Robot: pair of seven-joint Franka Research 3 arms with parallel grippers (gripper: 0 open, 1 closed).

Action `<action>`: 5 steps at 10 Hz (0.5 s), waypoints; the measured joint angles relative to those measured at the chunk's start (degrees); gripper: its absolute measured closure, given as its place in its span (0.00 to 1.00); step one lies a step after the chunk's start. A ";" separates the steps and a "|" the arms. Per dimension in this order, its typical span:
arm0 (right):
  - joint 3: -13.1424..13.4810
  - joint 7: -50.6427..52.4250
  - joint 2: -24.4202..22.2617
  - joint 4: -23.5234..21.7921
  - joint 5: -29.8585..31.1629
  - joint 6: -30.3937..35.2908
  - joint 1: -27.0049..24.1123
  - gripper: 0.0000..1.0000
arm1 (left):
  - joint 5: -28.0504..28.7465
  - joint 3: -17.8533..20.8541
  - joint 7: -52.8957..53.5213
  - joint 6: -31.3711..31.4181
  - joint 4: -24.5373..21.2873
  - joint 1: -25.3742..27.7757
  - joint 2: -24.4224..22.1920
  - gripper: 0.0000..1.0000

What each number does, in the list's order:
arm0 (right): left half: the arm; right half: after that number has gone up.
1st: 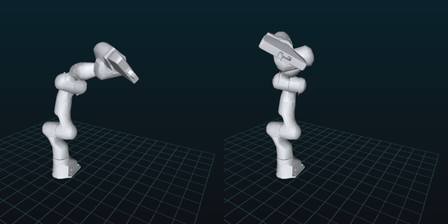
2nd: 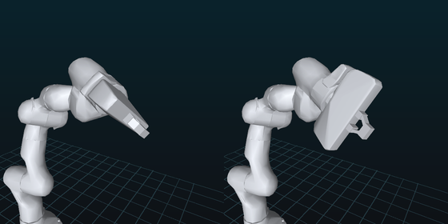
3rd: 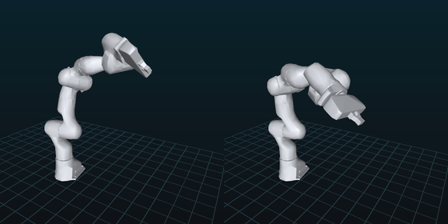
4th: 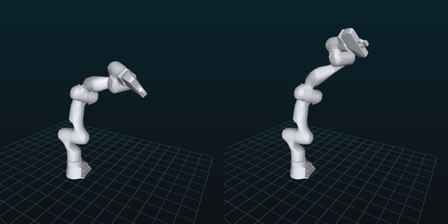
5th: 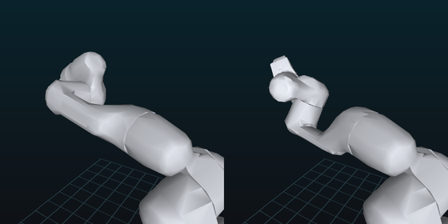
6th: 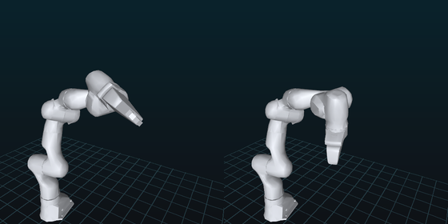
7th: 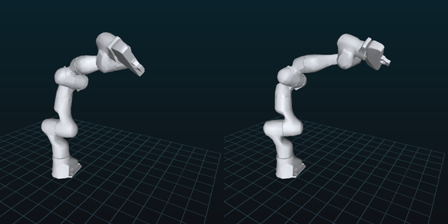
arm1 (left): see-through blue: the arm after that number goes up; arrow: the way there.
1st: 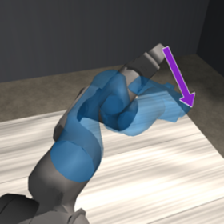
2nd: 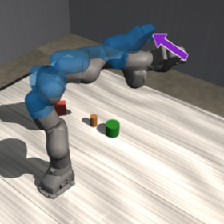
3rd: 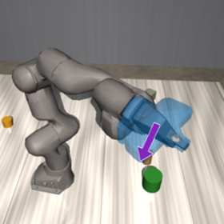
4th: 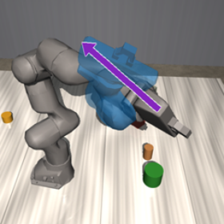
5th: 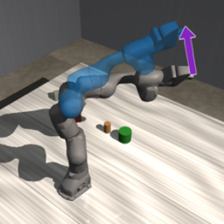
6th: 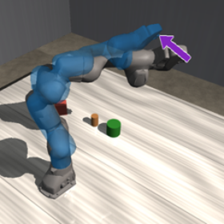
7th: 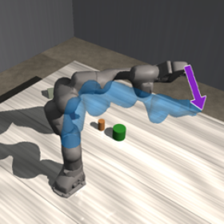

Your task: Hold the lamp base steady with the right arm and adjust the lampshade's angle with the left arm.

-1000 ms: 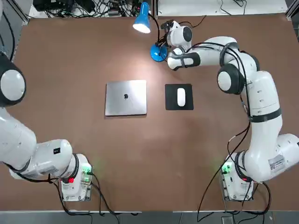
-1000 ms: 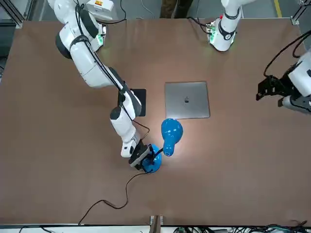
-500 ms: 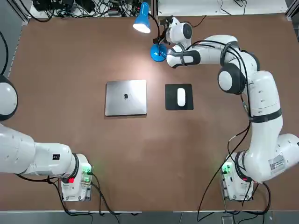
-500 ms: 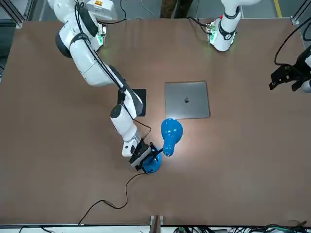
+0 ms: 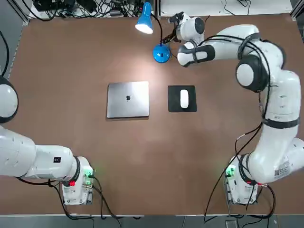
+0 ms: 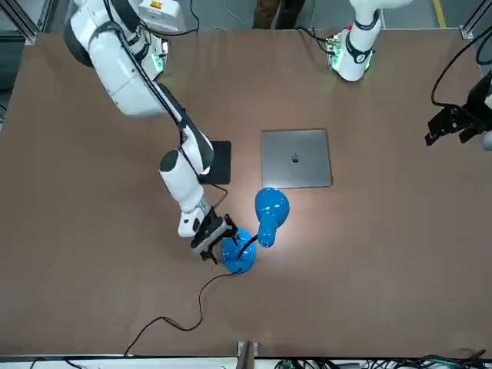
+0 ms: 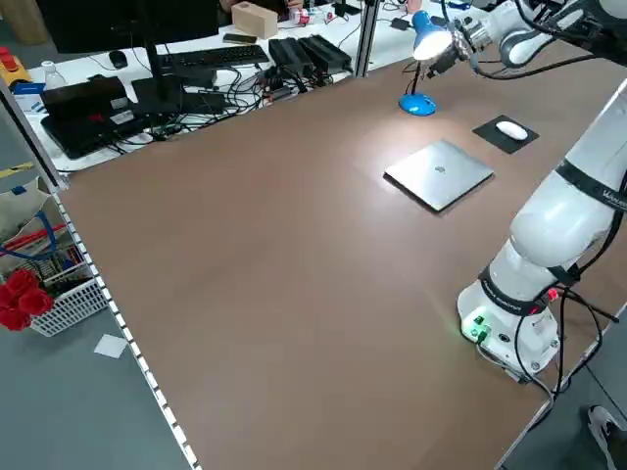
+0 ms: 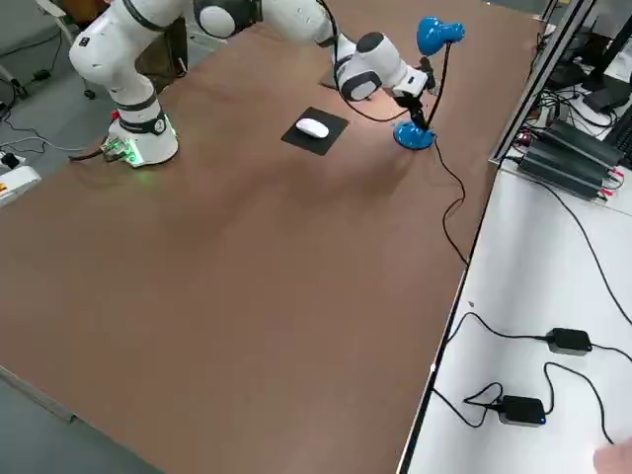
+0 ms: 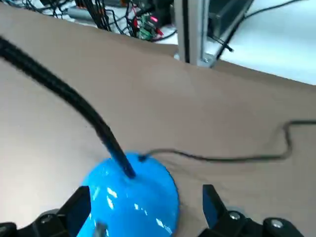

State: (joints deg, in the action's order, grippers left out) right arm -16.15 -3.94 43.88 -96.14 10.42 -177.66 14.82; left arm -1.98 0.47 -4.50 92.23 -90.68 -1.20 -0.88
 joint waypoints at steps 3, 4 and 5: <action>3.70 0.00 -18.73 -20.90 -0.01 1.78 -3.53 0.00 | 0.24 0.02 0.11 0.59 -0.02 0.14 0.02 0.00; 5.44 0.00 -25.03 -25.25 0.00 6.68 -4.01 0.00 | 0.40 0.02 0.12 1.09 -0.03 0.14 0.09 0.00; 6.68 0.00 -30.72 -27.09 -0.06 14.26 -4.15 0.00 | 0.42 0.02 0.15 1.43 -0.04 0.15 0.17 0.00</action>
State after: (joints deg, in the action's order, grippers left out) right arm -9.47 -3.94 13.16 -123.22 10.36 -163.41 10.68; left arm -1.56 0.49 -4.35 93.66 -90.72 -1.05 -0.71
